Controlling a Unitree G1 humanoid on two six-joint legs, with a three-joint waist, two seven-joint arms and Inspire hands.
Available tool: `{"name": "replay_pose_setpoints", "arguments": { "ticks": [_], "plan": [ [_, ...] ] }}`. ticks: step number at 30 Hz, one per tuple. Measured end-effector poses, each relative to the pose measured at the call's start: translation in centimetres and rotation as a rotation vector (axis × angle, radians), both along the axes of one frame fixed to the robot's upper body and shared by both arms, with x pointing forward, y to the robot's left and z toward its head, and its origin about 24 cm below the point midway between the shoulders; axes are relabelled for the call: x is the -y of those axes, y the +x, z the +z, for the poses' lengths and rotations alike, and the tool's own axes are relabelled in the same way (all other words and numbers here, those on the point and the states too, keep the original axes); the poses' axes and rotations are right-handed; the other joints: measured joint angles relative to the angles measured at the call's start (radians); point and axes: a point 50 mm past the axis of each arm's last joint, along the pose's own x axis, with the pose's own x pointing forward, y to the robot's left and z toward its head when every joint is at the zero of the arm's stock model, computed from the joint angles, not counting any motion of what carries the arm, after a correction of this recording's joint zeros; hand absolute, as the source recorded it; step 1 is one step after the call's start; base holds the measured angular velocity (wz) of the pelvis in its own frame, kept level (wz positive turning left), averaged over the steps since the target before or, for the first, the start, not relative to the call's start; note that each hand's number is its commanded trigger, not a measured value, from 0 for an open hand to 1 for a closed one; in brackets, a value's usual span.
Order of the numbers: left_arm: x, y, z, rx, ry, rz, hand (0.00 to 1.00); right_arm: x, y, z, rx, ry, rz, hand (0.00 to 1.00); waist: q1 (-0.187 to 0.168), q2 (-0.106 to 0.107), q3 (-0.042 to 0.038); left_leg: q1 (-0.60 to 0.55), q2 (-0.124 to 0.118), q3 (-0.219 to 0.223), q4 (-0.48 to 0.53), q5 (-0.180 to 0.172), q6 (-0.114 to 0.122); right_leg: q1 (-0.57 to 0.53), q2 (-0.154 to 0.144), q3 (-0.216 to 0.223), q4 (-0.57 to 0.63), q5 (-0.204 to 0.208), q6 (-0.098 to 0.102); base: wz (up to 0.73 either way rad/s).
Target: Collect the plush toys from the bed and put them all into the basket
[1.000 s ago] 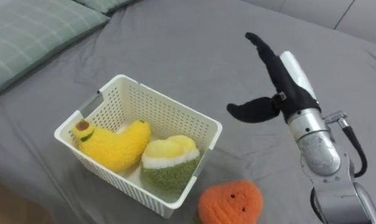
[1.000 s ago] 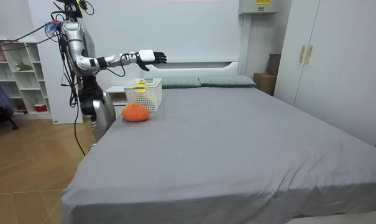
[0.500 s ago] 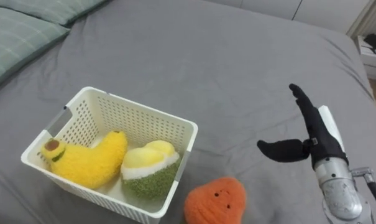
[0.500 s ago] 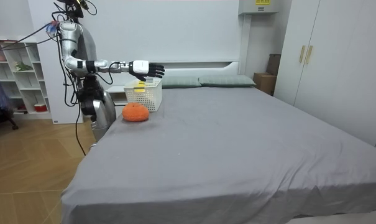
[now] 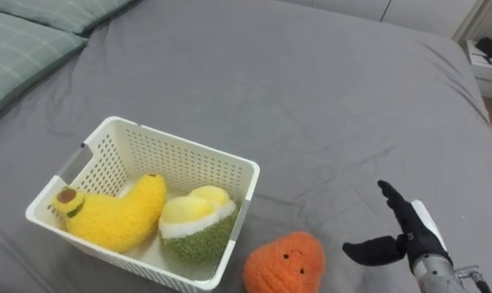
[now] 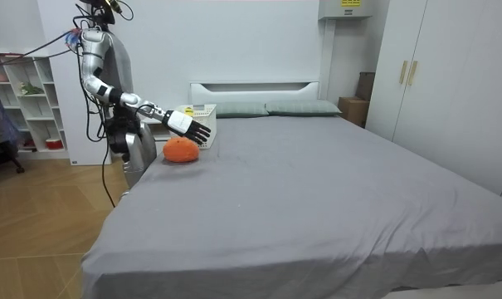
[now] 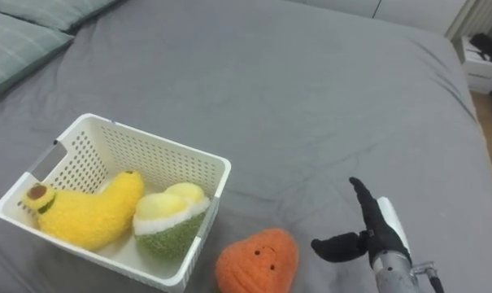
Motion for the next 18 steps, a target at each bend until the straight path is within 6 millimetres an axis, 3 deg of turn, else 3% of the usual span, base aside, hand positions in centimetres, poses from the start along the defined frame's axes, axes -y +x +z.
{"name": "replay_pose_setpoints", "arguments": {
  "ticks": [5, 18],
  "plan": [
    [0.1, 0.3, 0.0, 0.006, -0.007, -0.007, 0.0, -1.9, -0.2, -0.8, -0.062, 0.038, 0.104, 0.0, 0.006, -0.003, 0.002, -0.006, 0.0, -0.002, 0.0, 0.0, 0.0, -0.006, -0.001, -0.01, 0.0, 0.0, 0.0, 0.0],
    [0.5, 2.3, 0.2, 0.063, -0.028, -0.061, 0.0, -3.6, -1.4, -3.1, -0.21, 0.056, 0.219, 0.0, 0.029, -0.017, 0.0035, -0.01, 0.0, -0.01, 0.001, 0.0, 0.0, -0.009, -0.001, -0.023, 0.0, 0.0, 0.0, 0.01]
  ]
}}
